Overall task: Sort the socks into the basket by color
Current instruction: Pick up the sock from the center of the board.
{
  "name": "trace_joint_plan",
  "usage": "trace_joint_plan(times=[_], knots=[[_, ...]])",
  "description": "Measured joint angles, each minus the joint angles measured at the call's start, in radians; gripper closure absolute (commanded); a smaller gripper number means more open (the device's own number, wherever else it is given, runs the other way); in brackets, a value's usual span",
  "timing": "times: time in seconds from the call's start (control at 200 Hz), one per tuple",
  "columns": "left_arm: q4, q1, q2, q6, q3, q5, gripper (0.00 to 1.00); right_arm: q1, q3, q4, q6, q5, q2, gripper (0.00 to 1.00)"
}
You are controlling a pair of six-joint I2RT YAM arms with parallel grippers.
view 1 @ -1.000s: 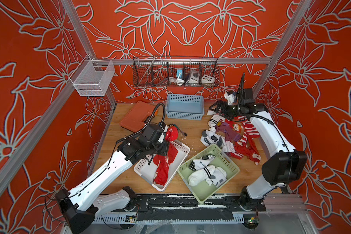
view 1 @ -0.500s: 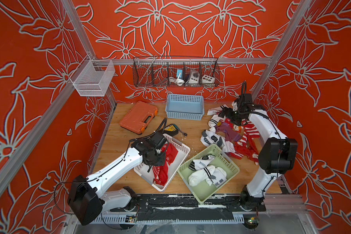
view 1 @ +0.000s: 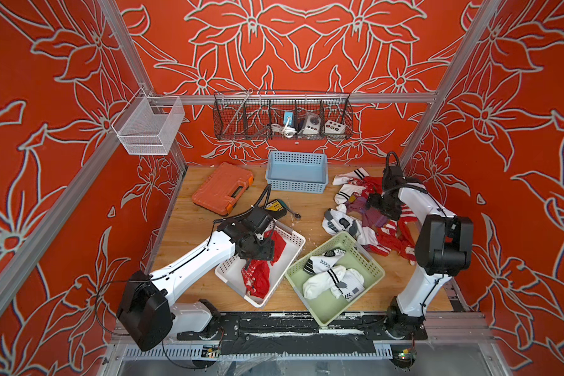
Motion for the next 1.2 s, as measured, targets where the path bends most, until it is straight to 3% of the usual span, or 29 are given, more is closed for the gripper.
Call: trace_joint_plan(times=[0.14, 0.38, 0.545, 0.645, 0.686, 0.806, 1.031, 1.196], knots=[[0.025, 0.02, -0.041, 0.002, 0.044, 0.0, 0.27, -0.017, -0.099, -0.024, 0.024, 0.071, -0.071, 0.08], [0.061, 0.053, -0.077, 0.014, 0.105, 0.024, 0.25, -0.061, -0.117, -0.02, 0.027, 0.168, -0.079, 0.08], [0.074, 0.059, -0.078, 0.023, 0.11, 0.04, 0.25, -0.084, -0.096, 0.002, 0.009, 0.185, -0.006, 0.17], [0.076, 0.061, -0.08, 0.023, 0.11, 0.045, 0.25, -0.087, -0.072, 0.017, -0.009, 0.179, 0.03, 0.3], [0.079, 0.062, -0.082, 0.023, 0.11, 0.047, 0.25, -0.087, -0.062, 0.025, -0.01, 0.172, 0.036, 0.4], [0.09, 0.063, -0.085, 0.023, 0.11, 0.055, 0.25, -0.087, -0.051, 0.05, -0.028, 0.152, 0.041, 0.99], [0.129, 0.064, -0.082, 0.027, 0.11, 0.077, 0.25, -0.087, -0.06, 0.066, -0.031, 0.112, 0.031, 1.0], [0.168, 0.068, -0.061, 0.042, 0.119, 0.108, 0.24, -0.084, -0.089, 0.079, -0.029, 0.048, -0.058, 1.0]])
